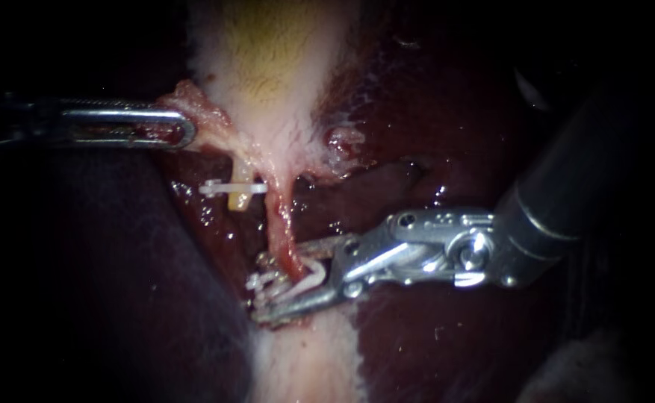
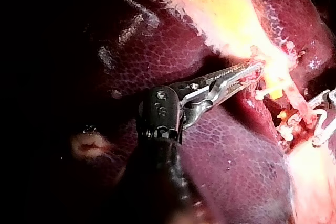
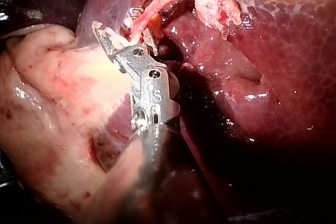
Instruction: Clipping first clip right tube
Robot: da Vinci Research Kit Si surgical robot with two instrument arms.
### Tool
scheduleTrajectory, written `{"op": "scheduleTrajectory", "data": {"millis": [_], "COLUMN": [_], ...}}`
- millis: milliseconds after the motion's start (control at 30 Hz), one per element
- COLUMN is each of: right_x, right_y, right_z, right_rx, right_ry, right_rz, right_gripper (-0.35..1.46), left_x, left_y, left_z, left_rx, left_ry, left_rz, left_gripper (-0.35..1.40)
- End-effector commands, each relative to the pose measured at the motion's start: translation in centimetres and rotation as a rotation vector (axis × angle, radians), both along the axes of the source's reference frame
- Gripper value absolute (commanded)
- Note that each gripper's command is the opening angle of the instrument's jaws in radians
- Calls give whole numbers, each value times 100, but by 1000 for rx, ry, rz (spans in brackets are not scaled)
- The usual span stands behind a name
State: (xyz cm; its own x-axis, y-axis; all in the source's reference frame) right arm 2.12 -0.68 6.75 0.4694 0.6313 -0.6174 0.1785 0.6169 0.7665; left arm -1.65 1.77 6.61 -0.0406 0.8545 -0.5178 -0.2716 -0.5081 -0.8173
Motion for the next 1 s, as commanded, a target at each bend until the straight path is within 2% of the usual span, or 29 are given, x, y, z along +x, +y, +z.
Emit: {"op": "scheduleTrajectory", "data": {"millis": [33,167,333,500,800,867,1000], "right_x": [0,-1,-1,-1,1,1,1], "right_y": [-3,-9,-11,-15,-20,-20,-19], "right_z": [2,4,2,-3,-13,-13,-14], "right_rx": [2,2,8,26,45,41,28], "right_ry": [-2,-4,-5,5,30,31,20], "right_rz": [-1,-2,-5,-24,-86,-84,-49], "right_gripper": [45,45,45,43,39,39,35], "left_x": [0,0,0,0,0,0,0], "left_y": [0,0,0,0,0,0,0], "left_z": [0,1,1,1,2,2,2], "left_rx": [0,0,-1,-1,-1,-1,-1], "left_ry": [0,0,0,0,0,0,0], "left_rz": [0,0,0,0,0,0,0], "left_gripper": [-35,-35,-35,-35,-35,-35,-35]}}
